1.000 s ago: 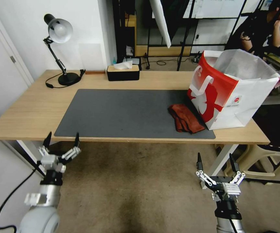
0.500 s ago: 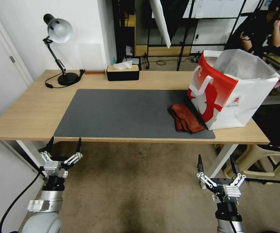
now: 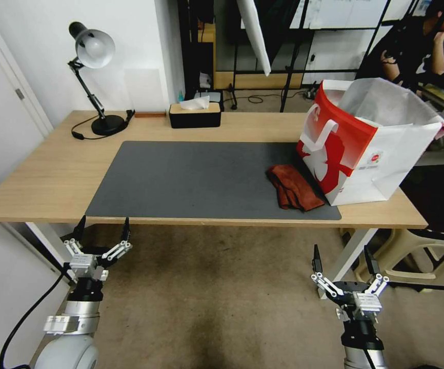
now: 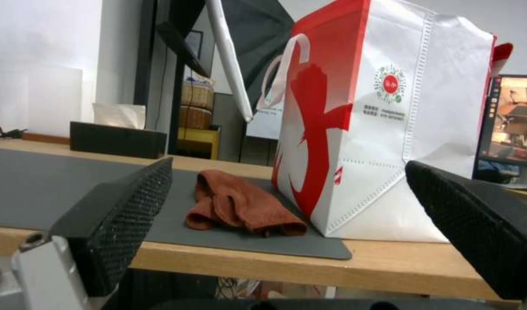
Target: Sweep shrimp from table into container with towel, then put container into takeout bag.
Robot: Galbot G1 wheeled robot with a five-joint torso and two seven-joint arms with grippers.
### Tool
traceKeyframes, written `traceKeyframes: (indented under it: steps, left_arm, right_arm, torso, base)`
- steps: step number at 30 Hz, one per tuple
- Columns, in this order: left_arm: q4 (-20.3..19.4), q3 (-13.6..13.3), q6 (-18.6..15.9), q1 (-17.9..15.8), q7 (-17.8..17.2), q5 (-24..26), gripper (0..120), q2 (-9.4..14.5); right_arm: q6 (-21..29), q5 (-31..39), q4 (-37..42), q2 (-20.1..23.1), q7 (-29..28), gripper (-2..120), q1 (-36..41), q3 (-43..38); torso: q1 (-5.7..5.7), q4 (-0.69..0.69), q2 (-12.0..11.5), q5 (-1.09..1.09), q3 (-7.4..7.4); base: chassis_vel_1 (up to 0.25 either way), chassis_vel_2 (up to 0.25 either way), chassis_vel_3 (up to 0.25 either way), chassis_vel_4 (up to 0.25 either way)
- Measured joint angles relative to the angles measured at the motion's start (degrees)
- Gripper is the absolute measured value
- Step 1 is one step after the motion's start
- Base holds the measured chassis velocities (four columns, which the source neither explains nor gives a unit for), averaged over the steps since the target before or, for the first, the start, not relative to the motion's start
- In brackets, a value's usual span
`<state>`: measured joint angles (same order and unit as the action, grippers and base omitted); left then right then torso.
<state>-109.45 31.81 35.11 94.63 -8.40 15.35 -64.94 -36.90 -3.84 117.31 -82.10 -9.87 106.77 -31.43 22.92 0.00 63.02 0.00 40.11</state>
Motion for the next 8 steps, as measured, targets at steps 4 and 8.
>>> traceKeyframes:
  steps: [4, 8]
  left_arm:
    - [0.0, 0.0, 0.0, 0.0, 0.0, 0.0, 100, 0.0]
    - [0.0, 0.0, 0.0, 0.0, 0.0, 0.0, 100, 0.0]
  right_arm:
    - [0.0, 0.0, 0.0, 0.0, 0.0, 100, 0.0, 0.0]
    - [0.0, 0.0, 0.0, 0.0, 0.0, 100, 0.0, 0.0]
  torso:
    - [0.00, 0.00, 0.0, 0.00, 0.00]
    - [0.00, 0.00, 0.0, 0.00, 0.00]
  base:
    - [0.000, 0.000, 0.000, 0.000]
    - [0.000, 0.000, 0.000, 0.000]
